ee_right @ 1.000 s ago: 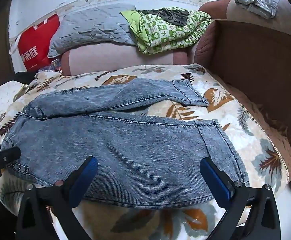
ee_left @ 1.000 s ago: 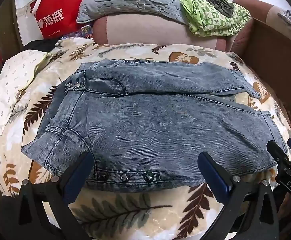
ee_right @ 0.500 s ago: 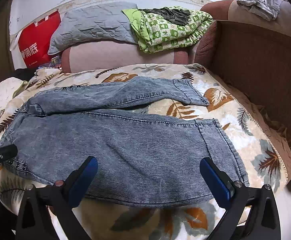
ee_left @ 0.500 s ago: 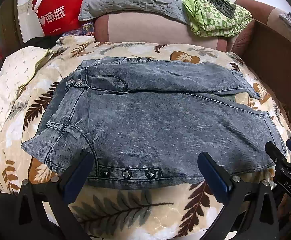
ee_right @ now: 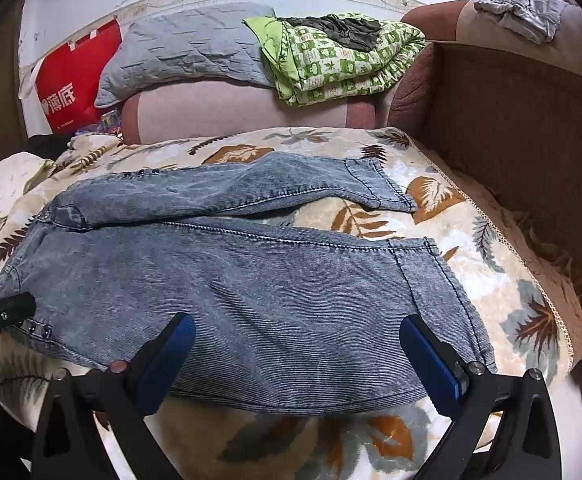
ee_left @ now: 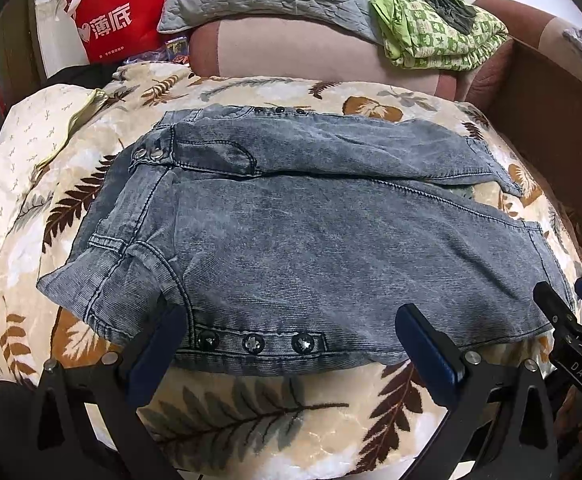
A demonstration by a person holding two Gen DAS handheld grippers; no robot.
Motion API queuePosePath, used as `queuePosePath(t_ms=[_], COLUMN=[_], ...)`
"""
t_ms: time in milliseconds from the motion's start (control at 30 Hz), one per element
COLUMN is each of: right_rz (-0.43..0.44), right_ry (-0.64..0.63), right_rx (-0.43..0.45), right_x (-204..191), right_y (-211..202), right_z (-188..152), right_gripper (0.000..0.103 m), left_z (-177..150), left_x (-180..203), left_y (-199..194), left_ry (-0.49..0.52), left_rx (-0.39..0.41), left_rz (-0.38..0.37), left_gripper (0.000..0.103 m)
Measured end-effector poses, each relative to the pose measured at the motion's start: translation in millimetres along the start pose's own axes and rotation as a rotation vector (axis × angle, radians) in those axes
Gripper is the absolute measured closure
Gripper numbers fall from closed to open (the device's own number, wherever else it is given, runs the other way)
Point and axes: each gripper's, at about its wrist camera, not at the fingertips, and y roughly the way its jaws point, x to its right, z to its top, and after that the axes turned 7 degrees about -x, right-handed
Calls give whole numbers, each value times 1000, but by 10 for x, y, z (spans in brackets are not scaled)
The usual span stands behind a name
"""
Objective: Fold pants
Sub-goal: 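Position both grippers open above the waistband edge of the jeans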
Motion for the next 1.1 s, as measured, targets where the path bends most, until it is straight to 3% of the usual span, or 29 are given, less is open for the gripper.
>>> queuePosePath(t_ms=[1100], right_rz=[-13], right_ry=[1], right_rx=[-8], right_x=[2], right_y=[24], right_z=[-7], right_gripper=[0], left_z=[-5], left_x=[-64], left_y=[-4], left_ry=[-22], left_rx=[-2], left_rz=[-4], left_gripper=[0])
